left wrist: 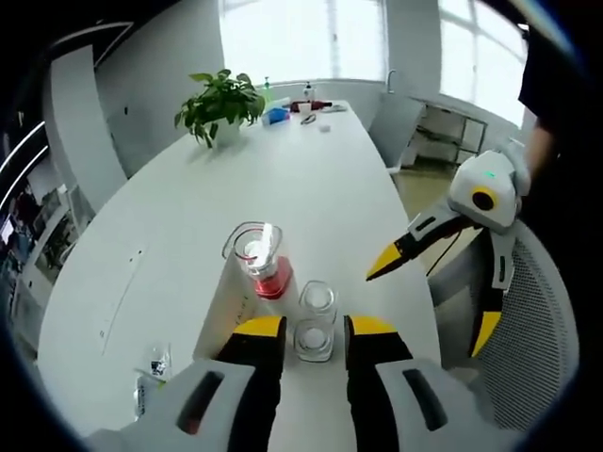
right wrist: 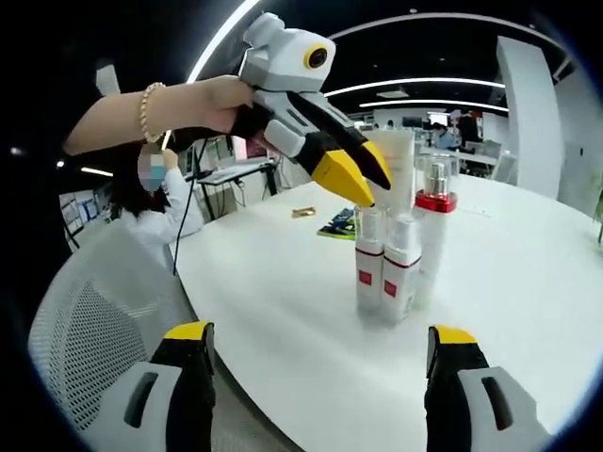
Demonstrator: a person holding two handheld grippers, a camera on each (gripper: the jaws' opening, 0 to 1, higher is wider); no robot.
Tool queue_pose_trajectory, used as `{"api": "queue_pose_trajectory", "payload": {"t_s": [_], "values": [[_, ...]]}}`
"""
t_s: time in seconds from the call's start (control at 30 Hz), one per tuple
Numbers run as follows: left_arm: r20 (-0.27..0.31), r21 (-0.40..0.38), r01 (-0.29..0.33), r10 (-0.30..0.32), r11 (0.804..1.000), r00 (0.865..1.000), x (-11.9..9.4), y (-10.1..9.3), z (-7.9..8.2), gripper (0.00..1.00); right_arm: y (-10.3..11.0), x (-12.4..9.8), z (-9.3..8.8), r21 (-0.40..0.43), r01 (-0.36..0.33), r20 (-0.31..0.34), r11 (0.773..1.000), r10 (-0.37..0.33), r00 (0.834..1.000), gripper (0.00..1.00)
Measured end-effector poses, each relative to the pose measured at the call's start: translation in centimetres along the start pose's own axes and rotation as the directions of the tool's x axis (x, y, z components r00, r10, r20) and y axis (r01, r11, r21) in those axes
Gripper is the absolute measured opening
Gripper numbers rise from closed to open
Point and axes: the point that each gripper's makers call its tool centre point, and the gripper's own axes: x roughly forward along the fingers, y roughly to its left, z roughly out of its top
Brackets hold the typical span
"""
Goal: Arrange the skincare products in the storage area until every visible bottle or jar stands upright without overlapping.
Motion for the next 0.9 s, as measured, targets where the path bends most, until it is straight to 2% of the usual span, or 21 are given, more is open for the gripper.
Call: {"api": "queue_pose_trajectory", "payload": {"t_s": [0.23, 0.37, 0.53, 0.6, 0.67, 0.73, 0.8, 0.9], "values": [[0.056, -0.036, -0.033, 0.035, 0.999, 0.998, -1.8, -1.0, 0.9, 0.29, 0.1, 0.0, 0.1, -0.009, -0.005, 0.003, 1.000, 0.005, 1.000, 0.99], [0.083, -0.082, -0.045, 0.052, 0.996, 0.995, -2.9, -1.4, 0.6, 0.32, 0.2, 0.0, 0.2, -0.003, -0.008, 0.009, 1.000, 0.008, 1.000, 0.99], [0.120, -0.154, -0.087, 0.106, 0.984, 0.987, -4.5, -2.3, -0.2, 0.39, 0.2, 0.0, 0.2, -0.009, -0.009, 0.006, 1.000, 0.009, 1.000, 0.99], [0.127, -0.184, -0.102, 0.126, 0.978, 0.984, -5.0, -2.5, -0.7, 0.42, 0.2, 0.0, 0.1, -0.011, -0.009, 0.004, 1.000, 0.009, 1.000, 0.99], [0.135, -0.230, -0.109, 0.142, 0.967, 0.981, -5.7, -3.5, -1.1, 0.43, 0.3, -0.1, 0.1, -0.007, -0.010, 0.004, 1.000, 0.010, 1.000, 0.99], [0.145, -0.277, -0.133, 0.178, 0.952, 0.973, -6.1, -3.3, -1.5, 0.45, 0.2, -0.2, 0.0, -0.005, -0.007, 0.003, 1.000, 0.007, 1.000, 0.99], [0.112, -0.302, -0.173, 0.215, 0.937, 0.970, -6.6, -3.3, -2.7, 0.45, 0.2, -0.2, -0.1, 0.006, -0.006, 0.004, 1.000, 0.006, 1.000, 0.99], [0.092, -0.346, -0.189, 0.234, 0.919, 0.968, -7.1, -3.6, -4.3, 0.51, 0.5, -0.3, -0.3, 0.006, -0.012, -0.001, 1.000, 0.012, 1.000, 0.99]]}}
